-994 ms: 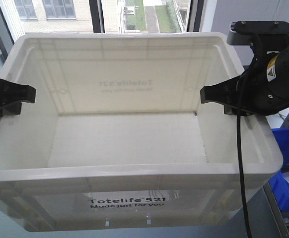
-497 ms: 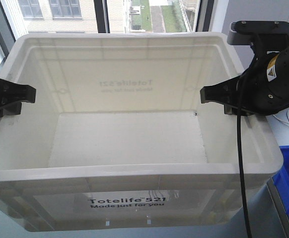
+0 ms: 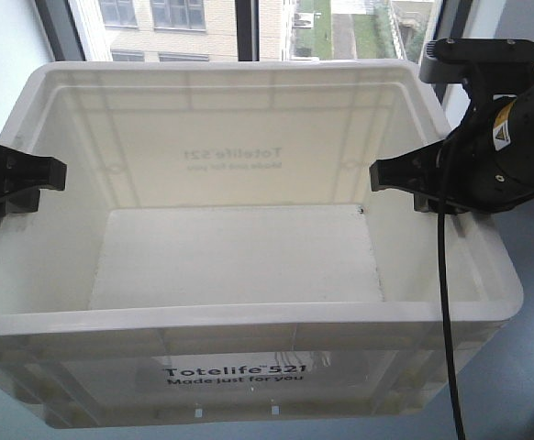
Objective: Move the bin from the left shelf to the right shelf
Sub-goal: 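Keep holding the tote level while the base turns toward the other shelf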
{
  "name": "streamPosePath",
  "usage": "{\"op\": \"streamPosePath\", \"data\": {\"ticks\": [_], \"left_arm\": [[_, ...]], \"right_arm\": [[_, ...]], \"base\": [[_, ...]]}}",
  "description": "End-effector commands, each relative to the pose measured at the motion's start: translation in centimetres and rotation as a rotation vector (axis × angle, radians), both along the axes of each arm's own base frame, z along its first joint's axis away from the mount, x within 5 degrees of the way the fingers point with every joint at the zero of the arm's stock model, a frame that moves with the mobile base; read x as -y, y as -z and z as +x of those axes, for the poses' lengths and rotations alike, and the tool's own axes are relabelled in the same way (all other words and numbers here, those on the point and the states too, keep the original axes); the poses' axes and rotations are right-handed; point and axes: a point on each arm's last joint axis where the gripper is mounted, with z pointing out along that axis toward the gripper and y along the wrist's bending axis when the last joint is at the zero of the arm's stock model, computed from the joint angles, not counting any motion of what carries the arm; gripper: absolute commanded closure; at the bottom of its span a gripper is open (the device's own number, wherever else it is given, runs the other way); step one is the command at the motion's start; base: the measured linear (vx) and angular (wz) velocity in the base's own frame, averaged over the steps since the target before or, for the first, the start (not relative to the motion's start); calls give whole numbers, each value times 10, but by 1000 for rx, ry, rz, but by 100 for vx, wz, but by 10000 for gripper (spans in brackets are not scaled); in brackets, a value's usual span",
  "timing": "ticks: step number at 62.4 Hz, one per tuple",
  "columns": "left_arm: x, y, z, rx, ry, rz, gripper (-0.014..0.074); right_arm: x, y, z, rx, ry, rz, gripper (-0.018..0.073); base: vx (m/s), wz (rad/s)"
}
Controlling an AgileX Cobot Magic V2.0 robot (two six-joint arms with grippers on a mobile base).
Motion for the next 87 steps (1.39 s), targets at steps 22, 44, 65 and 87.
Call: {"op": "streamPosePath", "data": {"ticks": [22, 44, 65, 87], "left_arm": [[-9, -23, -5, 140, -1, 45, 468], [-9, -23, -5, 140, -1, 45, 468], [-9, -23, -5, 140, -1, 45, 468], [-9, -24, -5, 142, -1, 45, 468]], "right_arm": [[17, -28, 1, 182, 17, -79, 477], [17, -29, 1, 183, 16, -79, 477], [17, -29, 1, 183, 16, -79, 477], [17, -29, 1, 183, 16, -79, 477]], "base": [[12, 37], [13, 41], [13, 40], [12, 44]]}}
